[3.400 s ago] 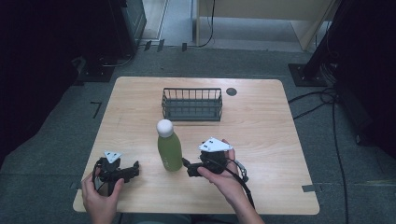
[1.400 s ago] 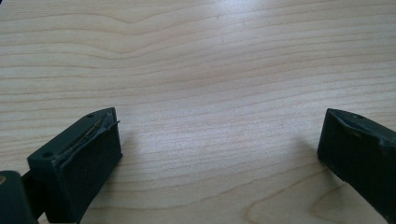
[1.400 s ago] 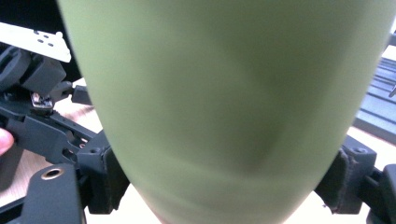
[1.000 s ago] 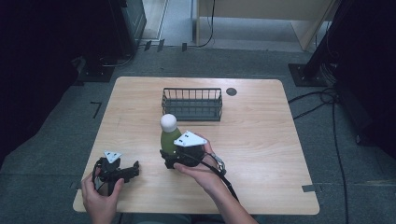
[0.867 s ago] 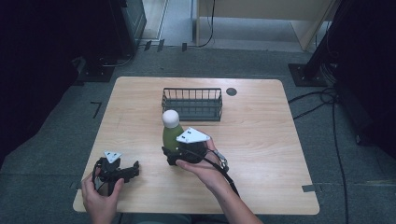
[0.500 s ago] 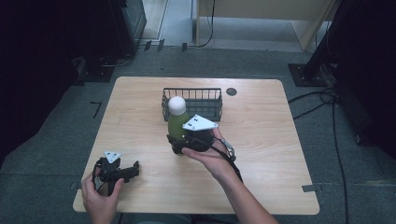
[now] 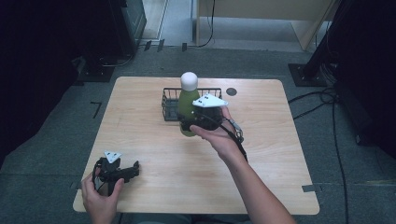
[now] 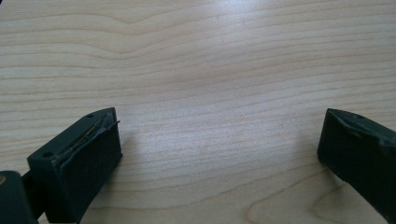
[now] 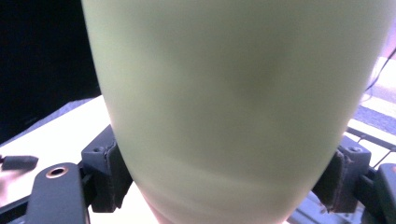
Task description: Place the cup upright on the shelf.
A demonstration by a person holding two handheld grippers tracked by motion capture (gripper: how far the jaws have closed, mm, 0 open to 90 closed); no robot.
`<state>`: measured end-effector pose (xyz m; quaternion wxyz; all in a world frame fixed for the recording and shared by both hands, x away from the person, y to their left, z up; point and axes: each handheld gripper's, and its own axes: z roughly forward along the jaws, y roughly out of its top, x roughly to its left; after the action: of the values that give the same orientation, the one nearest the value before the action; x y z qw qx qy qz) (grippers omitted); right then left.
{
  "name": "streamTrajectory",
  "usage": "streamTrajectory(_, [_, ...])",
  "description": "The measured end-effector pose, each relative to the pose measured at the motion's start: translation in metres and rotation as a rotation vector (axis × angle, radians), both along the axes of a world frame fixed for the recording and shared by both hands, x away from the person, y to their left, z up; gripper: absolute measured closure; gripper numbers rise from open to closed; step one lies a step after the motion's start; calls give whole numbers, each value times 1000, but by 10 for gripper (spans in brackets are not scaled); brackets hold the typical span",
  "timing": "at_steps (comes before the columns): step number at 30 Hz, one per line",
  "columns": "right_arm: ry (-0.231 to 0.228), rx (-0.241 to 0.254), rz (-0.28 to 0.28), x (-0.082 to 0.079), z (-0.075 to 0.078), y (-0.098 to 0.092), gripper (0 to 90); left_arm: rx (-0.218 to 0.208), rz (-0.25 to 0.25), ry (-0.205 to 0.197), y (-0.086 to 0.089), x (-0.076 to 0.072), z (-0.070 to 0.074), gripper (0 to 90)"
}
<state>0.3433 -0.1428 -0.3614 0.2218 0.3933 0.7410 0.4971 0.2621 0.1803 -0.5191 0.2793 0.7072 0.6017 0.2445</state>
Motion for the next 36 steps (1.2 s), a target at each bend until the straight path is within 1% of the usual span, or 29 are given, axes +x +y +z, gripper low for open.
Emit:
streamTrajectory(3, [1,3,-19,9,4,-5,201,-1,1,-2,0,0,0,0])
streamTrajectory(12, [-28,-13,-90,39,21,-18,201,0,0,-1,0,0,0,0])
streamTrajectory(16, [-31,-13,-117,49,25,-22,201,1,-1,0,0,0,0,0])
streamTrajectory(20, [-36,-11,-144,60,26,-25,201,1,-1,-2,0,0,0,0])
streamTrajectory(22, [-29,-9,-160,65,25,-27,201,1,-1,-1,0,0,0,0])
streamTrajectory(27, [-29,-18,-204,79,24,-31,201,1,0,-1,0,0,0,0])
streamTrajectory(32, [-34,-6,-252,92,24,-35,201,1,0,-1,0,0,0,0])
streamTrajectory(36, [-32,-9,-270,100,21,-37,201,0,0,-1,0,0,0,0])
